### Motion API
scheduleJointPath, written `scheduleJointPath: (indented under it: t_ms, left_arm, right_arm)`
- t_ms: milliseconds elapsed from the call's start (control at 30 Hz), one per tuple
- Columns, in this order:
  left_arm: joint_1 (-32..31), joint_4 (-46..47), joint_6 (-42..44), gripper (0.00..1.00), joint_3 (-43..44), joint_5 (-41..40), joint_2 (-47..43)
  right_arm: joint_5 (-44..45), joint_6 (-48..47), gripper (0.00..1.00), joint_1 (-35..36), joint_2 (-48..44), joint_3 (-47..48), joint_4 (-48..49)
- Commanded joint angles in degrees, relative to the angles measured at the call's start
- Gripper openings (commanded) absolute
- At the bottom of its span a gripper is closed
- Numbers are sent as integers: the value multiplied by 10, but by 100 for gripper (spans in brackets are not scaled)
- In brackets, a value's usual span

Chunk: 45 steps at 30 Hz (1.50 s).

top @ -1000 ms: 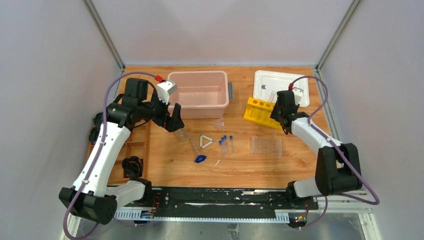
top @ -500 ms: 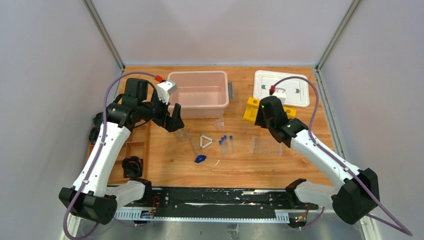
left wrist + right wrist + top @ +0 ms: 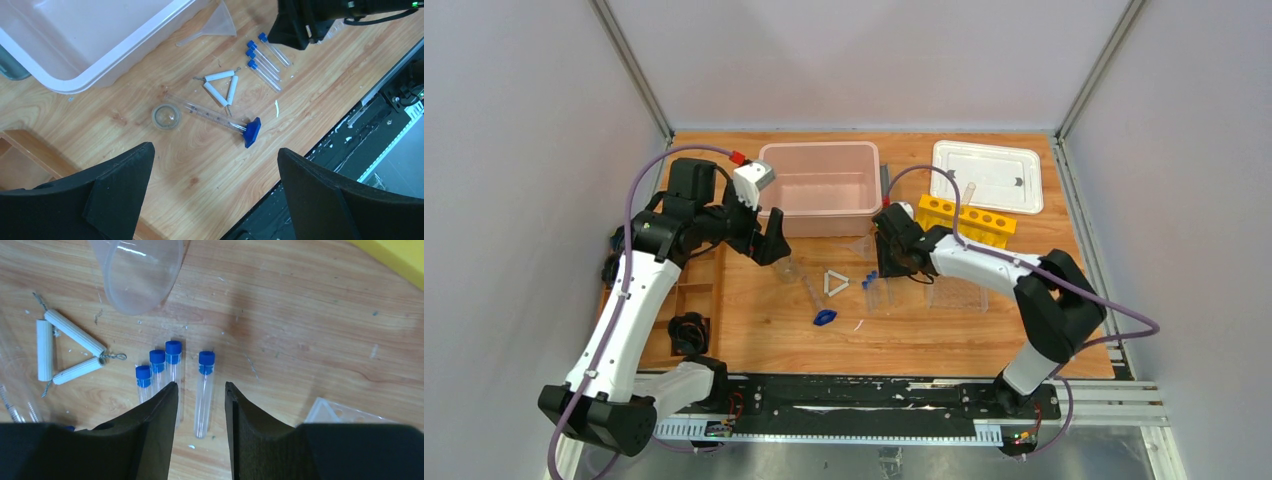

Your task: Organize the chemistry lab equipment

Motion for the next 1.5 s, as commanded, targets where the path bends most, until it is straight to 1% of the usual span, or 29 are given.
scheduleJointPath:
  t_ms: [0,67,167,233,467,533,633,667,800,933,1067,1233,1367,1467]
  left_arm:
    - [-3,0,4,100,-2,0,-13]
    - [-3,0,5,100,-2,0,-12]
    - [-3,1,5,100,-2,2,-12]
    - [-3,1,7,100,-2,4,-13]
    - [-3,1,2,100,3,-8,-7]
    - [-3,0,2,100,4,-4,-7]
    - [-3,1,1,100,6,2,-9]
    - [-3,0,1,100,6,7,-9]
    - [-3,1,-1,100,4,22,-13]
    - [-3,1,2,100,7,46,-13]
    - [-3,2,-3,100,18,57,-9]
    - [-3,2,-17,100,18,102,-1]
    - [-3,1,-31,98,26,148,9]
    - [-3,1,-48,94,34,181,19]
  right_arm:
    - [-27,4,41,10,43,35,6]
    - [-23,2,37,11,61,41,5]
    - [-12,1,34,11,85,46,-1]
    - [-2,0,31,10,98,48,-5]
    - [18,-2,25,11,123,48,-21]
    - [18,-4,18,11,122,48,-23]
    - [20,-4,2,11,114,54,-31]
    - [23,-3,0,11,107,59,-36]
    - [30,8,0,10,41,71,-48]
    - [10,39,0,14,-34,78,-44]
    - [6,71,0,45,-97,78,-15]
    - [-5,111,0,86,-148,73,87]
    - [-11,140,0,117,-143,102,151]
    - [13,140,0,149,-138,119,206]
